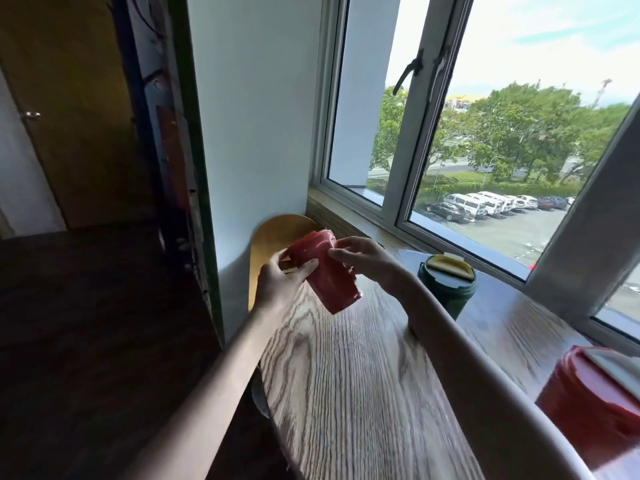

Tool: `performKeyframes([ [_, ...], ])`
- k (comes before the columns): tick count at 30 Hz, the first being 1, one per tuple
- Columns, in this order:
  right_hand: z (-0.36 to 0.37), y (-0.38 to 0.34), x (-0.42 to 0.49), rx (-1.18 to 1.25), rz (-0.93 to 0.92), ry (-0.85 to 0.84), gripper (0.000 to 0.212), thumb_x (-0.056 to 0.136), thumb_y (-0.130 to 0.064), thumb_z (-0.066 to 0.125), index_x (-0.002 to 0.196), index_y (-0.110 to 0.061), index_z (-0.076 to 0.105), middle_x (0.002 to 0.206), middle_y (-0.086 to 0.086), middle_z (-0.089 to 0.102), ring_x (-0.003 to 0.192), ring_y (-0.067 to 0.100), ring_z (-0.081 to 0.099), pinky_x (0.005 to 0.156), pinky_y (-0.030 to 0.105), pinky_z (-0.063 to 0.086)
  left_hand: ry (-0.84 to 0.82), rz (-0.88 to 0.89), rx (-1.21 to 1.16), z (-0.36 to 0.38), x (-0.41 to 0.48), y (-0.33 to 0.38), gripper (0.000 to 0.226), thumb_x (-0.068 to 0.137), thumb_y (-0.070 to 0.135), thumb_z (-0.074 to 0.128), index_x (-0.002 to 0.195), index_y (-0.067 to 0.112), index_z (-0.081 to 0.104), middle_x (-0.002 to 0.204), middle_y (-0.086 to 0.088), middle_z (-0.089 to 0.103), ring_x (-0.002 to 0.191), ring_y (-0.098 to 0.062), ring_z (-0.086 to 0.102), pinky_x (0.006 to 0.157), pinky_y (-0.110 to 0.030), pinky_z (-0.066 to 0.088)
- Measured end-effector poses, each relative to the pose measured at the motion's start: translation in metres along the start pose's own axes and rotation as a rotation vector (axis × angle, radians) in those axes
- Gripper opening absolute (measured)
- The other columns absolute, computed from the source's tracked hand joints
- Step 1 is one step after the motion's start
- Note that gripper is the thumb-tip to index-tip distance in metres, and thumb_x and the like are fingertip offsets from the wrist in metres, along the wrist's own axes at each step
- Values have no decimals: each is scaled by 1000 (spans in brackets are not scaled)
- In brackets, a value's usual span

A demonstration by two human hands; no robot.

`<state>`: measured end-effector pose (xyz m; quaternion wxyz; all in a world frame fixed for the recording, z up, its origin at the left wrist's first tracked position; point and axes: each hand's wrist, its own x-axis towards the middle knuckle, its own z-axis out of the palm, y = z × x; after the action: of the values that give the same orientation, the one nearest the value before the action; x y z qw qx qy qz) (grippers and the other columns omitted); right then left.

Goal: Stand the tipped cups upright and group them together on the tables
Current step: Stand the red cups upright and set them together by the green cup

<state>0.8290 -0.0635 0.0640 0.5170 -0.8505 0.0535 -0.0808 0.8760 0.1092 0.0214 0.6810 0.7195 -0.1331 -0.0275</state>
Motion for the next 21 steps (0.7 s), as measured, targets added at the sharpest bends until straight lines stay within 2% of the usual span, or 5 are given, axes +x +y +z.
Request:
performKeyframes([
  [3,-5,-17,-8,59,-93,101,18,86,-21,67,103,-14,63,81,0,62,63,3,57,57,20,45,-52,79,-81,-4,1,23,57,69,27,83,118,14,59,108,-3,69,100,-16,66,93,-35,52],
  [8,-9,-36,-30,146,-187,211,39,81,-19,72,116,-8,60,100,12,65,77,12,65,59,22,49,-106,288,-132,-11,-7,51,40,75,5,76,107,21,58,95,6,66,76,11,63,75,-10,49],
  [11,-5,-32,-51,200,-202,254,41,77,-17,76,114,-10,61,108,17,65,93,24,66,76,36,55,-166,318,-178,-14,-20,48,43,75,0,75,107,23,58,98,7,67,82,5,66,77,-13,51],
  [16,15,-7,-92,238,-140,294,45,74,-12,78,115,-12,57,110,13,64,97,21,63,81,36,54,-274,284,-135,-16,-41,16,68,70,2,79,131,12,50,114,-2,66,99,-9,66,81,-20,53],
  [21,30,23,-126,308,-64,304,50,74,-8,78,116,-9,52,108,6,64,103,22,61,82,33,55,-391,265,-99,-14,-64,-7,73,65,13,83,127,30,48,125,-3,60,108,-11,63,86,-23,53],
])
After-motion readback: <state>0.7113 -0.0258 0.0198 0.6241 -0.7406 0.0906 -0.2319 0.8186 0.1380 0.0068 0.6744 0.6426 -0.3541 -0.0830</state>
